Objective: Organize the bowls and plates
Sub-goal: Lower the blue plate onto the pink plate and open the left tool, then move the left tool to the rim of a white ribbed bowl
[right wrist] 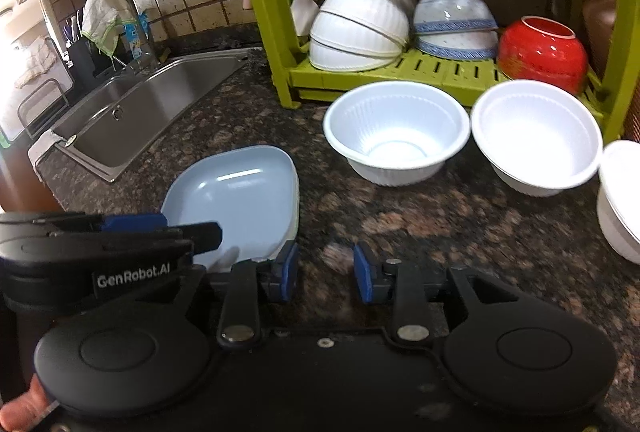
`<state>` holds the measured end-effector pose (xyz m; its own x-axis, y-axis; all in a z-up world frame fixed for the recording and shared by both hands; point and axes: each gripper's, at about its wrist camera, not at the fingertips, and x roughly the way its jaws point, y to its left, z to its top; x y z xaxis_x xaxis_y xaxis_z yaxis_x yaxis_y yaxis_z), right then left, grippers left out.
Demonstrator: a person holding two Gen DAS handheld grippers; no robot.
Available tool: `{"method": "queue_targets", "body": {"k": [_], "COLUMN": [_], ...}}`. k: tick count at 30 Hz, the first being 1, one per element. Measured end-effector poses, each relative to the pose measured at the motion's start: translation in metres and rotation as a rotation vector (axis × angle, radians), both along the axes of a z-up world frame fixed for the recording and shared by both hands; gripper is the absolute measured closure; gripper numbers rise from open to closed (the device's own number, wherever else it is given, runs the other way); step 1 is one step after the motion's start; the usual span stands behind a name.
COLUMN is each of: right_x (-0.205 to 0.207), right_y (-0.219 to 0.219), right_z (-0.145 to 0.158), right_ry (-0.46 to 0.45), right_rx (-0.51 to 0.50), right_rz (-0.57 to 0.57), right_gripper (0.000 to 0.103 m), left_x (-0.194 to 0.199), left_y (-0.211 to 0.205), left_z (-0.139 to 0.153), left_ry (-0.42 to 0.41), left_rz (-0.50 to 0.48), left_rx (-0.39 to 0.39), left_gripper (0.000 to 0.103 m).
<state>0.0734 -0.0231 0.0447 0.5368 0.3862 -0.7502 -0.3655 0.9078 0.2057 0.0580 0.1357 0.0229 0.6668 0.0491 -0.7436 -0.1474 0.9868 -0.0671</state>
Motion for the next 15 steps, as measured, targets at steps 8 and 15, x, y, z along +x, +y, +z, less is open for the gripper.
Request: {"method": "queue_targets", "body": {"k": [8, 15], "right_x": [-0.010, -0.017], "right_y": [-0.025, -0.049], "right_z": [-0.003, -0.003], "right_ry": [0.040, 0.034], "right_rx": [-0.004, -0.001], "right_rz": [-0.022, -0.063], "right_gripper": [0.067, 0.066], "left_x": [-0.003, -0.008], "left_y": [-0.018, -0.043], "left_z": [0.008, 0.016], "left_ry": [-0.057, -0.114], "left_rz": [-0.012, 0.019], "left_rx": [0.033, 0.129], "left_gripper": [0.030, 0.019]}}
